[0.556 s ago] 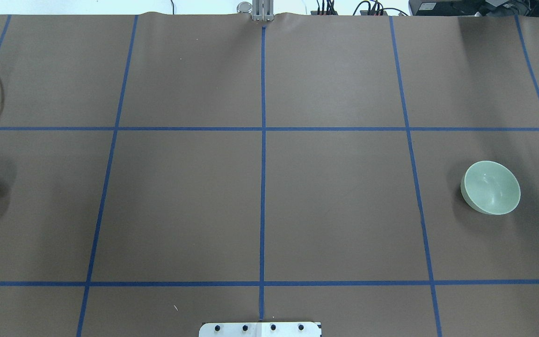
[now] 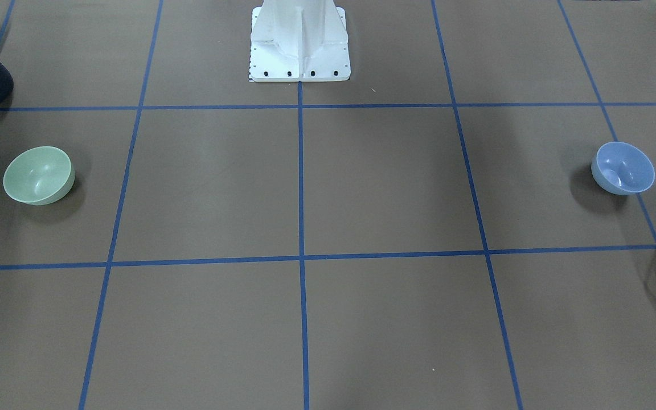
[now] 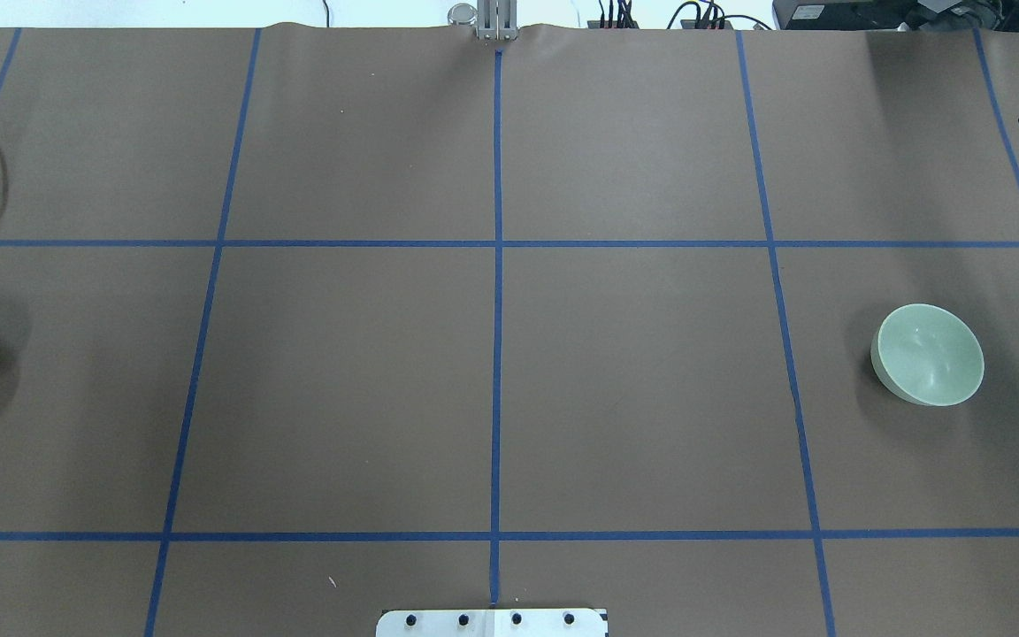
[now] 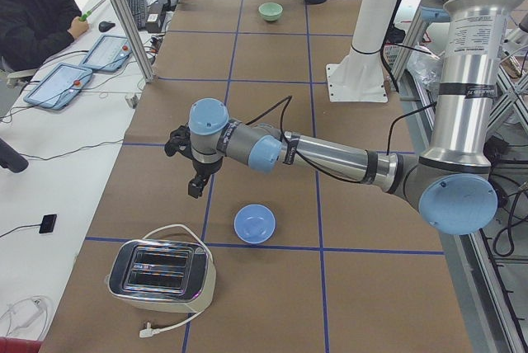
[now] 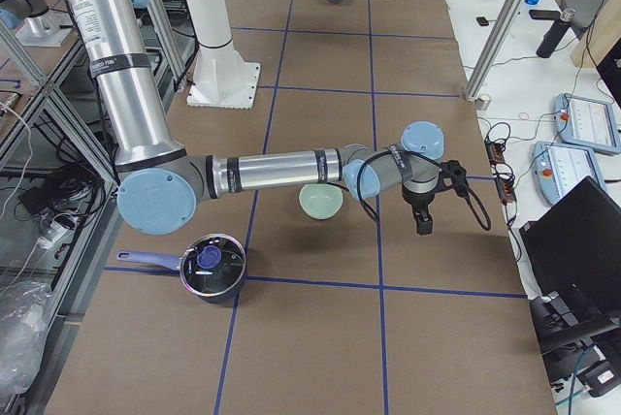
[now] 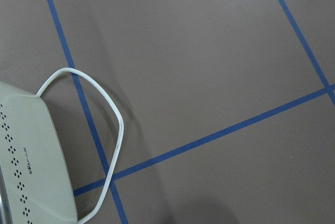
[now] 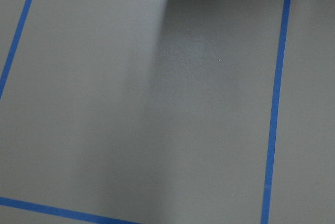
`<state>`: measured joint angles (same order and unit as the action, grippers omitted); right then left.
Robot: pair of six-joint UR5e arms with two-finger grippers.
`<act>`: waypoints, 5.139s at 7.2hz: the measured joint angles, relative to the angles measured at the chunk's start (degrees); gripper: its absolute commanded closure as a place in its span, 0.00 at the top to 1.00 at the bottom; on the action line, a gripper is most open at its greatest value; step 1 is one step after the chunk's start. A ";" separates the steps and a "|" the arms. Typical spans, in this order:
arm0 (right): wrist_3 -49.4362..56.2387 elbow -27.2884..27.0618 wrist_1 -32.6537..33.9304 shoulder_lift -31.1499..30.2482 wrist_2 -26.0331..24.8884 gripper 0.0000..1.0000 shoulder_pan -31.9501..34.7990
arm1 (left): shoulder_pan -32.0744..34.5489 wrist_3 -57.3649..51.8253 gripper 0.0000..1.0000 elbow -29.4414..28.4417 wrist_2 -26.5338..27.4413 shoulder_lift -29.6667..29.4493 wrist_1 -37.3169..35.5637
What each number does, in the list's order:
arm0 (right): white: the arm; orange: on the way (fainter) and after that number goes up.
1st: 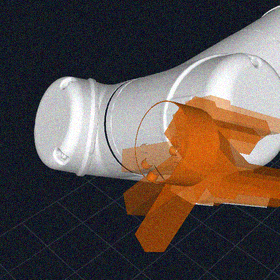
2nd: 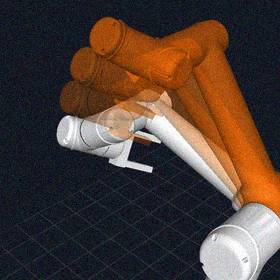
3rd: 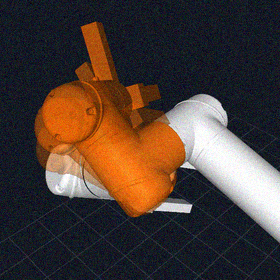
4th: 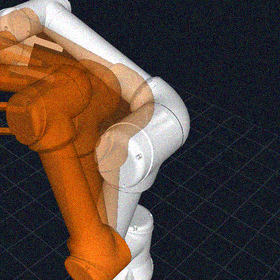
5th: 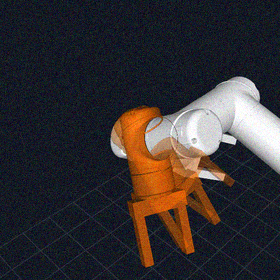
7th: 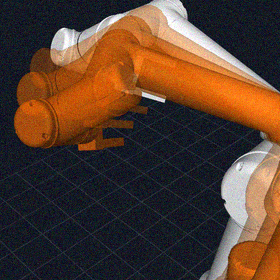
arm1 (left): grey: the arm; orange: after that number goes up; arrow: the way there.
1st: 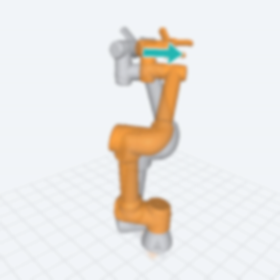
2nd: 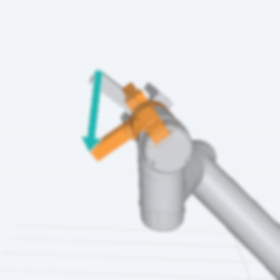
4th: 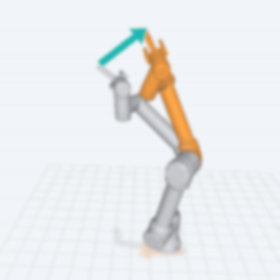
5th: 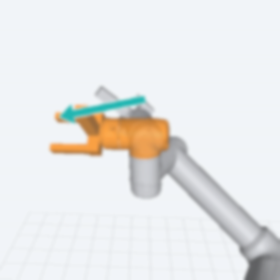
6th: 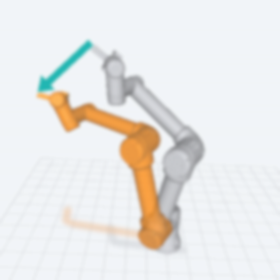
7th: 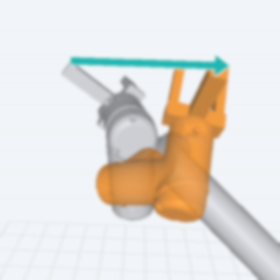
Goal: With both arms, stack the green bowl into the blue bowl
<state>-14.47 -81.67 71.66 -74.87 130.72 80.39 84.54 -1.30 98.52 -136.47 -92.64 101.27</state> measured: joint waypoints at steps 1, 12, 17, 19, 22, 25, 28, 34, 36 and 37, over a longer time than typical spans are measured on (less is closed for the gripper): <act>0.05 -0.08 0.03 -0.18 0.09 1.00 -0.01 | -0.01 0.60 0.98 -0.08 0.05 0.90 -0.21; -9.40 -20.48 0.44 -18.84 6.24 1.00 -3.25 | -0.57 6.39 0.98 -7.65 0.06 6.07 3.91; -9.52 -20.33 0.41 -18.84 6.56 1.00 -3.48 | -3.76 9.68 0.97 -11.38 0.55 6.48 9.84; -9.52 -20.29 0.45 -18.72 6.56 1.00 -3.48 | -6.09 13.77 0.97 -16.54 0.61 6.35 18.17; -9.52 -20.25 0.50 -18.65 6.57 1.00 -3.48 | -9.09 16.99 0.97 -19.11 1.17 6.37 22.90; -9.45 -20.18 0.69 -18.45 6.51 1.00 -3.48 | -10.86 17.18 0.97 -20.27 1.99 6.44 24.13; -9.43 -20.18 0.68 -18.23 6.39 1.00 -3.48 | -12.27 17.07 0.80 -20.95 3.05 6.50 24.76; -9.50 -20.19 0.76 -17.83 6.48 1.00 -3.48 | -12.99 16.92 0.00 -21.10 3.38 6.49 24.74; -9.46 -20.07 0.82 -17.78 6.48 1.00 -3.54 | -12.99 16.77 0.00 -20.82 3.33 6.26 24.66; -9.46 -20.04 0.86 -17.77 6.48 1.00 -3.55 | -13.03 16.84 0.00 -20.14 3.11 5.90 24.47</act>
<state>-23.93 -101.71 72.52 -92.64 137.20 76.84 71.51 15.54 78.38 -133.36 -86.74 125.74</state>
